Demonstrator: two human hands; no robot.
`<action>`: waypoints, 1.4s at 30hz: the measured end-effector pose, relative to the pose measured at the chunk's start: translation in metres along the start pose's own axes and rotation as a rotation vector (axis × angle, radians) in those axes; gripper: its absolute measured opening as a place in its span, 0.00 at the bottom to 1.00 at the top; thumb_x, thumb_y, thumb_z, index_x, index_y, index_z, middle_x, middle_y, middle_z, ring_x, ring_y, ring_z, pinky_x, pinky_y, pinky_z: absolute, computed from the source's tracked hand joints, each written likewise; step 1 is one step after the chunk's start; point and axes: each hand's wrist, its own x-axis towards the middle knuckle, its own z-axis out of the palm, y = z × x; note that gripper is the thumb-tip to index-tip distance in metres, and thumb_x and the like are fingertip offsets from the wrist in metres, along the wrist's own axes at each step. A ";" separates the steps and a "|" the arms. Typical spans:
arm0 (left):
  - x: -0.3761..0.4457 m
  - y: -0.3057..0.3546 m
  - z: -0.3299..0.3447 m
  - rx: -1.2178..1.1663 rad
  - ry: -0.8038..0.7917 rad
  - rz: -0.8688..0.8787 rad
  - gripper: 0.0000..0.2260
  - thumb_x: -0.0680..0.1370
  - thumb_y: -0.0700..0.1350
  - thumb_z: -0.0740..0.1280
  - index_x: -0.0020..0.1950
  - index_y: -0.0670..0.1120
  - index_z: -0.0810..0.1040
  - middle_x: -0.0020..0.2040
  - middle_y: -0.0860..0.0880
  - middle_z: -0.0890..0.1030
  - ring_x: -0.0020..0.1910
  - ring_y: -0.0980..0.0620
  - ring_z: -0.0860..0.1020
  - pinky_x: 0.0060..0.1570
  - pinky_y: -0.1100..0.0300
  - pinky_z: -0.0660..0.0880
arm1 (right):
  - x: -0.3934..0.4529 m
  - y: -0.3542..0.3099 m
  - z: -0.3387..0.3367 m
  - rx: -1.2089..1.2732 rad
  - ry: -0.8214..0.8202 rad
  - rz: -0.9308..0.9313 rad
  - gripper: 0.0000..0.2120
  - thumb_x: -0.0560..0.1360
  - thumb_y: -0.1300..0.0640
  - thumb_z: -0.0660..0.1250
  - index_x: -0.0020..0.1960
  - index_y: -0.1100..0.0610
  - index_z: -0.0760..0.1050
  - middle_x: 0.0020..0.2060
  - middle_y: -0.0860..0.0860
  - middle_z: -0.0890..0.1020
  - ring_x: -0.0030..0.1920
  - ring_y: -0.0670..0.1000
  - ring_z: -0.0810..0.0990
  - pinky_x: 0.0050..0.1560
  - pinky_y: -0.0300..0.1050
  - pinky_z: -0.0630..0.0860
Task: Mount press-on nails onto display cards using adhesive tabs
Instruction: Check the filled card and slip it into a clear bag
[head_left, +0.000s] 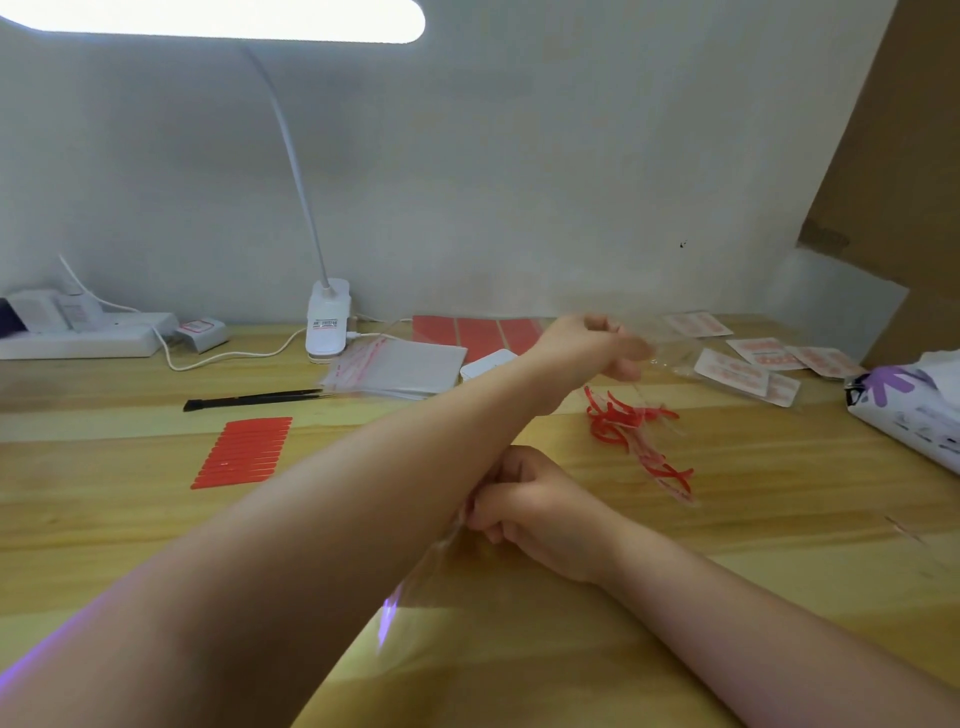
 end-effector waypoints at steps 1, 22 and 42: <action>0.000 0.002 0.001 -0.134 -0.073 -0.043 0.04 0.78 0.42 0.65 0.52 0.44 0.75 0.39 0.50 0.83 0.46 0.51 0.80 0.60 0.58 0.71 | 0.000 0.000 0.000 0.002 0.005 -0.004 0.11 0.59 0.64 0.62 0.28 0.52 0.80 0.27 0.48 0.79 0.27 0.47 0.69 0.29 0.39 0.63; 0.004 0.009 -0.009 -0.504 0.131 -0.084 0.25 0.79 0.58 0.63 0.67 0.41 0.72 0.65 0.41 0.75 0.65 0.40 0.73 0.62 0.48 0.72 | 0.002 0.000 0.002 -0.014 0.084 0.040 0.05 0.58 0.63 0.63 0.30 0.56 0.77 0.35 0.63 0.74 0.29 0.51 0.68 0.32 0.46 0.60; -0.026 0.019 -0.057 -0.657 0.094 -0.040 0.18 0.83 0.55 0.52 0.58 0.43 0.74 0.49 0.44 0.84 0.51 0.43 0.82 0.64 0.46 0.70 | -0.009 -0.041 -0.004 -1.033 0.728 -0.178 0.14 0.72 0.45 0.69 0.35 0.54 0.76 0.26 0.47 0.77 0.31 0.49 0.76 0.31 0.44 0.67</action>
